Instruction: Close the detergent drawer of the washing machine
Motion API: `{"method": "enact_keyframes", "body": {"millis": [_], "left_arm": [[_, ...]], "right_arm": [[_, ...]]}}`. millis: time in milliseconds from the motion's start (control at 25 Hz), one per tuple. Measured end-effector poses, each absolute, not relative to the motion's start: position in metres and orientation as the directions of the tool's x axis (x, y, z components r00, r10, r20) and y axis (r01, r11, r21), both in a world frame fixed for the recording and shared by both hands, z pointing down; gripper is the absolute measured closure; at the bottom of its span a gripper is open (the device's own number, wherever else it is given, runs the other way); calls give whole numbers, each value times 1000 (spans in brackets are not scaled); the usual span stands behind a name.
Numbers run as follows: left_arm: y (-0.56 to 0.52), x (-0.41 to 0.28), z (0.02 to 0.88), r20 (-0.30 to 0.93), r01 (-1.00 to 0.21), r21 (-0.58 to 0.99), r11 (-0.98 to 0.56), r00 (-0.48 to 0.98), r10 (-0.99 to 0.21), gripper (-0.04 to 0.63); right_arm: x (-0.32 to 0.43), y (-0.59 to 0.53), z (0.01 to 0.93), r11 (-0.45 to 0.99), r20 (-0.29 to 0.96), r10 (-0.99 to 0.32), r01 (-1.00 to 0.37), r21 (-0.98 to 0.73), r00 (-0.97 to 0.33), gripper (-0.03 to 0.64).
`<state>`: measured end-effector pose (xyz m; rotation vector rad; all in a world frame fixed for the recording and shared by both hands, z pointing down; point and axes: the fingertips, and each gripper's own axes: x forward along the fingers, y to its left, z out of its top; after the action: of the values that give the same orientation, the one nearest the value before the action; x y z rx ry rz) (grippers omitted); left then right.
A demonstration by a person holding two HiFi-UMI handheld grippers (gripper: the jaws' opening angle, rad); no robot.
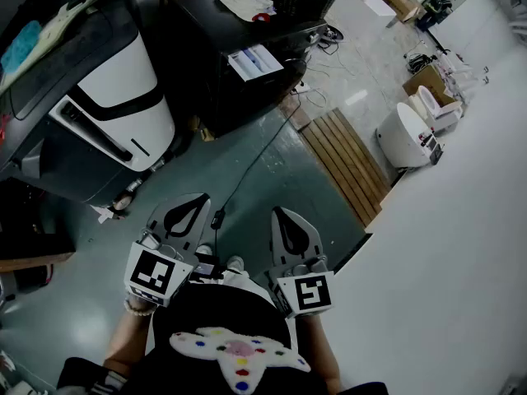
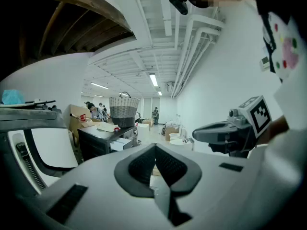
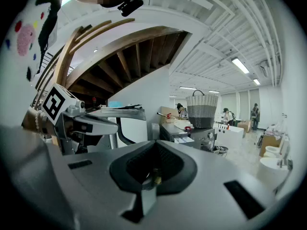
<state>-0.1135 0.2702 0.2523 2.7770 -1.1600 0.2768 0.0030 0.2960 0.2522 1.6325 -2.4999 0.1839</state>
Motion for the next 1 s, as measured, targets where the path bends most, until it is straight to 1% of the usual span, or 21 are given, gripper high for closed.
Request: {"method": "enact_keyframes", "body": {"millis": [280,360,560,800,1000], "left_arm": [[267,-113,253,207,-714,34,-699,689,-694,584],[267,-114,253,208,-716,35,-697,688,-695,584],[268,-115,256,219,-717,33,-696,685,-695,584],[270,-112,257,220,-726,33,-686,675,-704,584],[275,-105,257,228,-740,30,-672,660,-716,584]], "right_arm": [[8,293,257,390,199,-904,-921,22,-378,617],[8,293,257,386,210,-903,-923,15,-374,617],[0,294,253,409,188,-895,-912,-18,-405,617],[4,295,253,414,181,-894,-910,-24,-411,617],[21,296,256,402,176,-902,-915,15,-394,615]]}}
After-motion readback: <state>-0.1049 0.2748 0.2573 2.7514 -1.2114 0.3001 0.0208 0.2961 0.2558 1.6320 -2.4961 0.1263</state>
